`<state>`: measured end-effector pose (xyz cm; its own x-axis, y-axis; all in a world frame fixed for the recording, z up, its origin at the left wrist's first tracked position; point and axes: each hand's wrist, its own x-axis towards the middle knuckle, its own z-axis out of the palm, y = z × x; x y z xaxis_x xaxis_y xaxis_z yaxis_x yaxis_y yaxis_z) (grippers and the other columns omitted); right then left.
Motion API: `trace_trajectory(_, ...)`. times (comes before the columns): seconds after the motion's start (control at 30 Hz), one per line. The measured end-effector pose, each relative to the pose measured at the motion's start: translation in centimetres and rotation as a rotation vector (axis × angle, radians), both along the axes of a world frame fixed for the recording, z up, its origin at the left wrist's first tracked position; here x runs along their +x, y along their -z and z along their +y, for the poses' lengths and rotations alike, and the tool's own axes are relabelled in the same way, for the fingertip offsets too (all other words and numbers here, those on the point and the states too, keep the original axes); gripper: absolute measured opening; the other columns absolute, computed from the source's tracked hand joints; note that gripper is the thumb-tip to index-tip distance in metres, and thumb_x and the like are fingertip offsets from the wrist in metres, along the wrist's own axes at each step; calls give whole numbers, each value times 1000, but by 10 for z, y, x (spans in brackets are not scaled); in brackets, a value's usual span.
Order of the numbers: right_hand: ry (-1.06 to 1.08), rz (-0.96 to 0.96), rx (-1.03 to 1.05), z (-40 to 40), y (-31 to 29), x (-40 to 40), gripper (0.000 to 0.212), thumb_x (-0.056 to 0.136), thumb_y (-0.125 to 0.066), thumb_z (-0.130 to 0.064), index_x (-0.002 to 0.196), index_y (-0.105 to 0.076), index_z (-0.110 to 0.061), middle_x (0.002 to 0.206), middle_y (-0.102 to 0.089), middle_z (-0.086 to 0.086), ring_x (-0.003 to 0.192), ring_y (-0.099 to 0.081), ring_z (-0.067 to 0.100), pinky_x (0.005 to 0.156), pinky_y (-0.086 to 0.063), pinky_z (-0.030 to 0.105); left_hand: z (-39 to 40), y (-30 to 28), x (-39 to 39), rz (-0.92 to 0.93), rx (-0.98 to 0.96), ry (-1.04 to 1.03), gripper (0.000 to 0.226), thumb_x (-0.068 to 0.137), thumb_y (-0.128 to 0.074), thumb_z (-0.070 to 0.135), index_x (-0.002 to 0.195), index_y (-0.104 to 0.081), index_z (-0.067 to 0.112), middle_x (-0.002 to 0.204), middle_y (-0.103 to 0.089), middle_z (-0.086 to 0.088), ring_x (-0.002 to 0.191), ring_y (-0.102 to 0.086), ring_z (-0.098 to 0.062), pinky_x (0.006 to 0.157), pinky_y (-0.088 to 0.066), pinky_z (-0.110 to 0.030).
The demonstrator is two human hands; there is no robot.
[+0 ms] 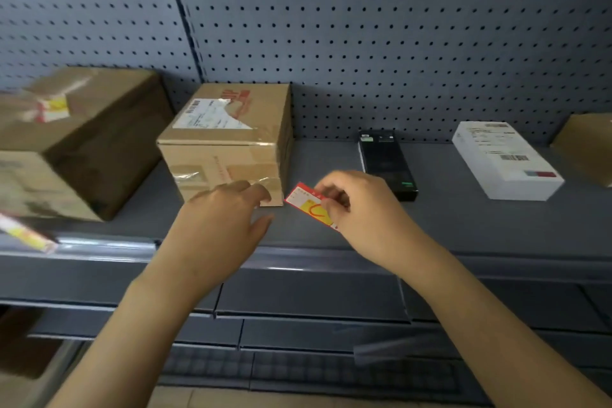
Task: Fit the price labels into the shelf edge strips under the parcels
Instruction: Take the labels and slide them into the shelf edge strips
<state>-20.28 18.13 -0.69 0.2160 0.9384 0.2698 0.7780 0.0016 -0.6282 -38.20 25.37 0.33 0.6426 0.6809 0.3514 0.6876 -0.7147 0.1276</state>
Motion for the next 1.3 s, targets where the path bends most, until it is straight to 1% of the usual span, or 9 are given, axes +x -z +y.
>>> trace_trajectory(0.13, -12, -9, -9, 30, 4, -49, 16, 90, -57, -7, 101, -66, -16, 98, -64, 1, 84, -59, 14, 75, -53, 31, 30, 12, -45, 27, 62, 25, 25, 84, -65, 29, 106, -66, 19, 99, -69, -2, 84, -65, -28, 67, -49, -33)
trace_trajectory(0.27, -16, -31, -36, 45, 11, -87, 16, 91, -57, -6, 101, -65, -13, 98, -64, 1, 86, -60, 16, 74, -50, 28, 45, 28, -75, 94, 92, 78, 29, 58, -84, 12, 84, -72, 14, 70, -70, -5, 56, -65, -29, 47, -51, -32)
trace_trajectory(0.37, 20, -50, -68, 48, 15, -96, 16, 91, -56, -6, 101, -66, -14, 94, -64, -2, 84, -61, 15, 67, -46, 19, 49, 40, -82, 109, 66, 114, 29, 49, -86, 7, 70, -68, 16, 60, -65, -2, 46, -61, -25, 41, -48, -27)
trace_trajectory(0.43, 61, -43, -86, 47, 16, -94, 17, 91, -56, -7, 101, -66, -16, 94, -66, -2, 82, -62, 14, 66, -51, 22, 49, 49, -83, 130, 63, 121, 29, 45, -88, 9, 62, -66, 18, 54, -61, 1, 42, -58, -21, 39, -43, -22)
trace_trajectory(0.63, 105, 99, -112, 43, 25, -91, 15, 86, -64, -9, 89, -68, -23, 83, -70, -5, 72, -66, 7, 63, -57, 25, 45, 72, -74, 135, 12, 208, 29, 43, -89, 10, 60, -68, 19, 57, -63, 1, 47, -61, -21, 41, -48, -25)
trace_trajectory(0.87, 99, 151, -36, 49, 39, -94, 4, 85, -68, -9, 87, -67, -13, 80, -70, -4, 70, -66, 3, 58, -50, 7, 43, 86, -70, 144, -9, 146, 28, 47, -85, 8, 67, -68, 19, 65, -67, 1, 53, -62, -20, 45, -49, -26)
trace_trajectory(1.07, 71, 121, 2, 54, 52, -96, 5, 86, -68, -11, 88, -64, -12, 82, -73, 0, 67, -64, 3, 60, -52, 10, 38, 84, -68, 119, -45, 152, 33, 38, -84, 0, 59, -68, 19, 58, -63, 0, 45, -60, -20, 40, -46, -23)
trace_trajectory(1.23, -16, -28, -53, 57, 59, -104, 3, 88, -64, -17, 91, -63, -16, 82, -70, 1, 71, -66, 16, 65, -57, 40, 34, 85, -72, 124, -41, 152, 36, 41, -77, -8, 69, -70, 14, 66, -65, -4, 48, -60, -23, 42, -47, -26)
trace_trajectory(1.3, -35, -113, -96, 56, 59, -107, 4, 89, -62, -21, 92, -62, -19, 86, -67, 1, 74, -63, 18, 66, -56, 43, 34, 85, -74, 162, -43, 140, 33, 45, -79, -3, 72, -71, 15, 71, -67, -3, 52, -61, -22, 44, -50, -28)
